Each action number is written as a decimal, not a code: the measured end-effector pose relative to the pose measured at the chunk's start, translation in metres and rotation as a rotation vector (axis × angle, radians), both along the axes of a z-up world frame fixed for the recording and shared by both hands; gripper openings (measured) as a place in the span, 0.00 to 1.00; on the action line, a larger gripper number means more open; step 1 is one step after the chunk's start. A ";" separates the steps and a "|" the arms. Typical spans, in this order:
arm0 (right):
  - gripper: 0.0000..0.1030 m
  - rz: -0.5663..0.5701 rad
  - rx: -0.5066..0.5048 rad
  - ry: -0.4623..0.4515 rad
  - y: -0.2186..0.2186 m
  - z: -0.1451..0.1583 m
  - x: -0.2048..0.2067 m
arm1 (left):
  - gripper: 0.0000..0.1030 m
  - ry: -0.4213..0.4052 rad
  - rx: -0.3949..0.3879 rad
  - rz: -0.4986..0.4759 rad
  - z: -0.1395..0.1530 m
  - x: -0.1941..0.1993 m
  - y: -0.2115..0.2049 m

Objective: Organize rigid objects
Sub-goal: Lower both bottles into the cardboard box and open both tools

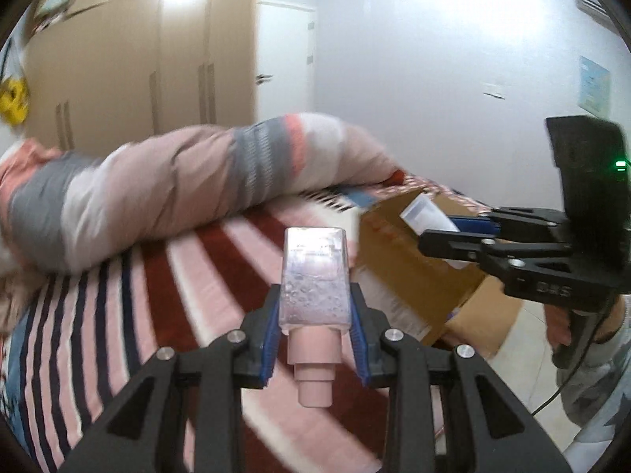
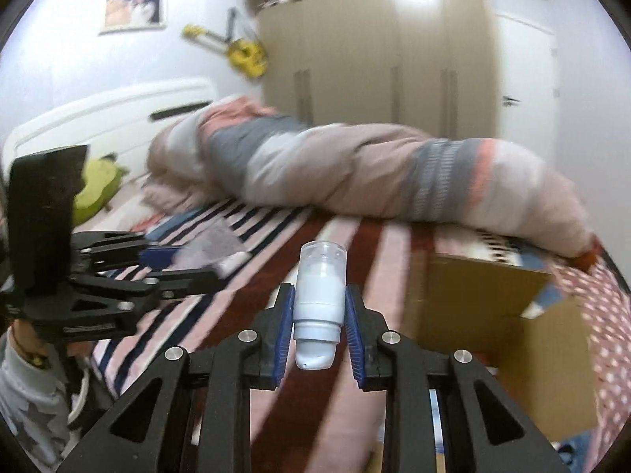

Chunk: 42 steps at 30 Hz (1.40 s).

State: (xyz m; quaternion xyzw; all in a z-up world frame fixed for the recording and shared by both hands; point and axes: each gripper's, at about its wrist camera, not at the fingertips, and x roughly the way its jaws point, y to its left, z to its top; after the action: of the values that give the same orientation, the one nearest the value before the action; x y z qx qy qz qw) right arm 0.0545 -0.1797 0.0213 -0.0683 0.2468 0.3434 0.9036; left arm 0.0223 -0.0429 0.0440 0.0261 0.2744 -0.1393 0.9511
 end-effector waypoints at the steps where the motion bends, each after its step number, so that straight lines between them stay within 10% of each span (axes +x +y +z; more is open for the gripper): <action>1: 0.20 -0.040 0.008 -0.002 -0.017 0.002 0.005 | 0.28 -0.003 0.004 -0.019 0.004 0.004 -0.010; 13: 0.21 -0.233 -0.080 0.093 -0.112 -0.050 0.051 | 0.28 0.094 0.075 -0.201 0.001 0.081 -0.122; 26: 0.21 -0.208 -0.024 0.122 -0.128 -0.064 0.065 | 0.29 0.198 0.139 -0.189 -0.031 0.138 -0.150; 37: 0.32 -0.174 0.019 0.097 -0.128 -0.051 0.060 | 0.78 0.092 0.027 -0.112 -0.004 0.110 -0.116; 42: 0.56 -0.105 0.044 0.037 -0.121 -0.036 0.046 | 0.91 0.009 -0.020 0.007 0.014 0.075 -0.086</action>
State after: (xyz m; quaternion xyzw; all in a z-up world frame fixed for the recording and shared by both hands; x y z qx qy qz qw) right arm 0.1001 -0.3007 -0.0149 -0.0293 0.2591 0.3022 0.9169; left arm 0.0975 -0.1288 0.0576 0.0152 0.2773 -0.1388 0.9506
